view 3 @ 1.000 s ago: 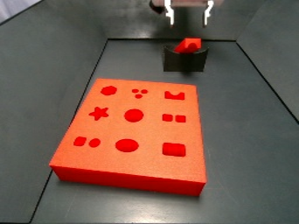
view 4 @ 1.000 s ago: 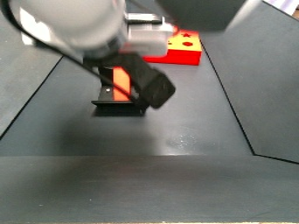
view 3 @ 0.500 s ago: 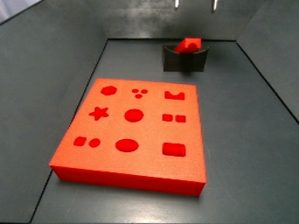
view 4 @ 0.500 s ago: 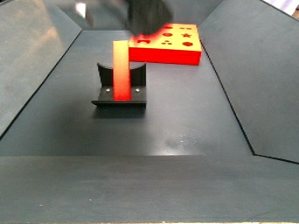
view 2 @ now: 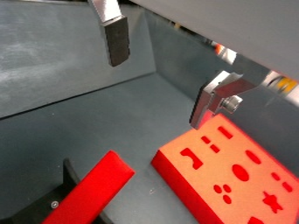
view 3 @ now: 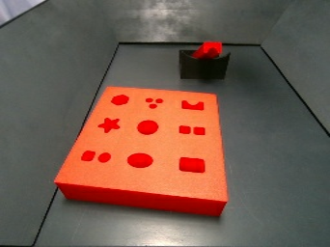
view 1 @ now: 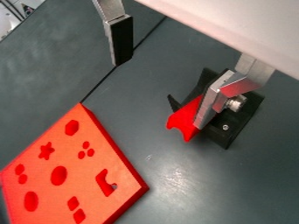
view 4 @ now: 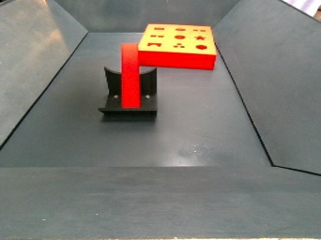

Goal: Pick up the arch object. Move up. Place the arch object on the fixture. Regrasp the arch object. Rotate the arch object. Move to above the board. Insert the arch object.
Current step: Regrasp the arch object.

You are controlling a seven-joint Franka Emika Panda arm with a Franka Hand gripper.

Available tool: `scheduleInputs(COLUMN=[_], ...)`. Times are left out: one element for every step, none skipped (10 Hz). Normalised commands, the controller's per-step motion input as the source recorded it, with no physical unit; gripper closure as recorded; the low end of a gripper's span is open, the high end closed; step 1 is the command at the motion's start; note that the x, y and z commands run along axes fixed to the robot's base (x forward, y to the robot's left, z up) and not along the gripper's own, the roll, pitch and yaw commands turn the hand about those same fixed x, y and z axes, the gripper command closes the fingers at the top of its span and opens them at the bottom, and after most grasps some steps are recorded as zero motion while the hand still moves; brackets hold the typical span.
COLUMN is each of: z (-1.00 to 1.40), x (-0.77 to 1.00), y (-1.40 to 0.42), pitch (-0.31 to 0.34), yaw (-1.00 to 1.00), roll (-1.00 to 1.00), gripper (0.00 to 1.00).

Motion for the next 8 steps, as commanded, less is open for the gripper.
scheduleInputs(z=[0.07, 0.03, 0.02, 0.02, 0.02, 0.01, 0.01, 0.00], x=[-0.02, 0.00, 0.01, 0.01, 0.01, 0.01, 0.02, 0.03], y=[-0.10, -0.04, -0.05, -0.03, -0.03, -0.02, -0.02, -0.02], pitch=[0.037, 0.034, 0.033, 0.033, 0.035, 0.043, 0.047, 0.056], yaw=[0.03, 0.03, 0.03, 0.03, 0.04, 0.04, 0.04, 0.04], roll=[1.00, 1.00, 1.00, 1.00, 1.00, 1.00, 1.00, 1.00], gripper=[0.00, 0.00, 0.00, 0.00, 0.00, 0.00, 0.00, 0.00])
